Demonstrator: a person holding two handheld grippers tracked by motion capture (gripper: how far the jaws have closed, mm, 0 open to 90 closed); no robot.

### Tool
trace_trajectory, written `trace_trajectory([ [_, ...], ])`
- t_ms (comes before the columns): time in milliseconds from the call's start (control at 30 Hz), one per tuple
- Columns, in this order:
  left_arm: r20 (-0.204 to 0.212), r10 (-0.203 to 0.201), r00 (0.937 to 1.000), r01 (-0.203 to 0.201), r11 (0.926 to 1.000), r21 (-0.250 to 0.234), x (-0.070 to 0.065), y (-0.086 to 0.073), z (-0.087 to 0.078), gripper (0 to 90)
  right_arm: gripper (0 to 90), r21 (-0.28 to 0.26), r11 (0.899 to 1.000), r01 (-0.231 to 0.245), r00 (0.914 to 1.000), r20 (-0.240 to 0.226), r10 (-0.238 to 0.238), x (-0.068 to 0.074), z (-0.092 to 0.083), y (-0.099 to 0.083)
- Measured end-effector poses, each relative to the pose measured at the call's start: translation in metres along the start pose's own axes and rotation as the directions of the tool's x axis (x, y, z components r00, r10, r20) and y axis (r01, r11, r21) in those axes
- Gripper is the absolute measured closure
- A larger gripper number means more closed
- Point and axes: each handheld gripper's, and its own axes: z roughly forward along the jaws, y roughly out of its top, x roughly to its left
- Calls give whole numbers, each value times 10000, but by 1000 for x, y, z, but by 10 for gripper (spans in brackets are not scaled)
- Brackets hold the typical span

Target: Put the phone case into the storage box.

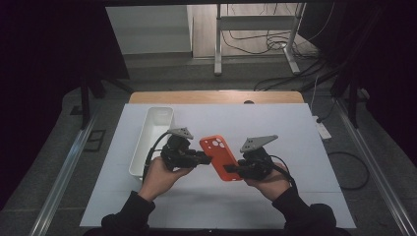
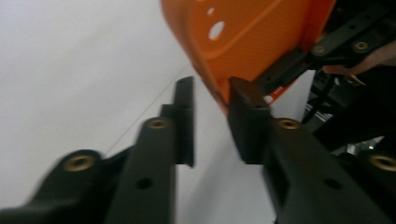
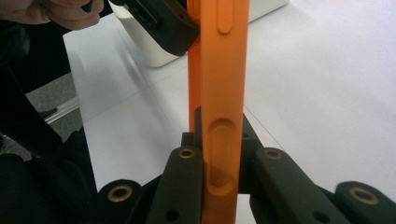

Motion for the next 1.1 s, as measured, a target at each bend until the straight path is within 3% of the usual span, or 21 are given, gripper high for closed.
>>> trace_trajectory([
  [300,531,-548,9971,558,9983,-182,5,0,-4,836,842,64,9999,89,9999,78,-89,-1,1,0],
  [600,269,-900,9956,904,9958,-126,4,0,-5,890,837,198,9996,215,9997,140,-218,2,4,-1],
  [800,345,-1488,9883,1500,9881,-341,4,-1,-3,892,817,212,9996,168,9997,168,-172,1,6,-2],
  [900,409,-1716,9843,1733,9840,-420,3,-1,-1,892,771,138,9999,66,9998,177,-68,0,7,-3],
  [1100,356,-1797,9831,1808,9830,-316,-1,0,6,892,617,9,9998,212,9994,258,-212,2,9,-2],
])
